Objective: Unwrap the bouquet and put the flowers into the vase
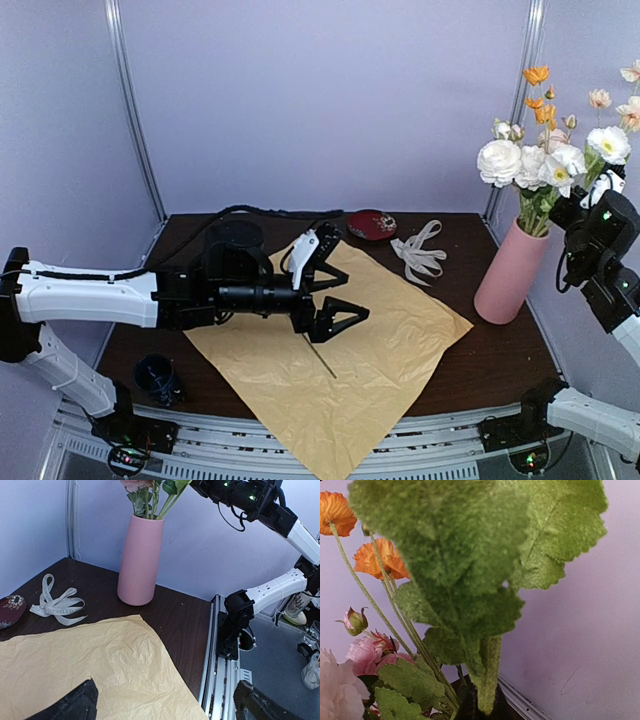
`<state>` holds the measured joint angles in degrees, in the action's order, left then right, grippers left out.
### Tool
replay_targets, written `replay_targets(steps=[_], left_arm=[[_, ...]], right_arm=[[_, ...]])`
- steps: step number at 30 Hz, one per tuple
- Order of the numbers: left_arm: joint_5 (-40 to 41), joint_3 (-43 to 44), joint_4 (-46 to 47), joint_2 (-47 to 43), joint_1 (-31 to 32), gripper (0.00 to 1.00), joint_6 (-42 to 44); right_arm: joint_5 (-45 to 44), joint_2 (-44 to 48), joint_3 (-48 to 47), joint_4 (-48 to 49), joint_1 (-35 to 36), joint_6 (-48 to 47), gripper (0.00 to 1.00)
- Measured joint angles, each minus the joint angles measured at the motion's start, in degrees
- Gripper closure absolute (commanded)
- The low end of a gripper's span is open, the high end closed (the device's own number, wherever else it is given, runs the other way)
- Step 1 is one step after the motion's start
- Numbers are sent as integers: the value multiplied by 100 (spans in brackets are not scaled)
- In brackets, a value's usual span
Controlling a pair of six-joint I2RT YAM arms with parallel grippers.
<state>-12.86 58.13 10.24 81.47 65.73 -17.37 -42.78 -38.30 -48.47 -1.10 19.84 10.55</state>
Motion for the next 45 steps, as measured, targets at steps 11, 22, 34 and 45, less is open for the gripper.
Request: replay_targets(steps=[11,22,34,45], left_arm=[[0,-37,46,28,0,2,-26],[-11,-39,46,157,0,2,-24],[46,-39,50,212,0,2,-22],[1097,-39,-179,212,0,2,-247]], right_arm=[[188,35,446,-791,0,531,88],[208,-81,470,-1134,-11,588,84],[708,282,415,-1882,-28,828,25],[2677,839,-57,-3075,-26,1237,16]])
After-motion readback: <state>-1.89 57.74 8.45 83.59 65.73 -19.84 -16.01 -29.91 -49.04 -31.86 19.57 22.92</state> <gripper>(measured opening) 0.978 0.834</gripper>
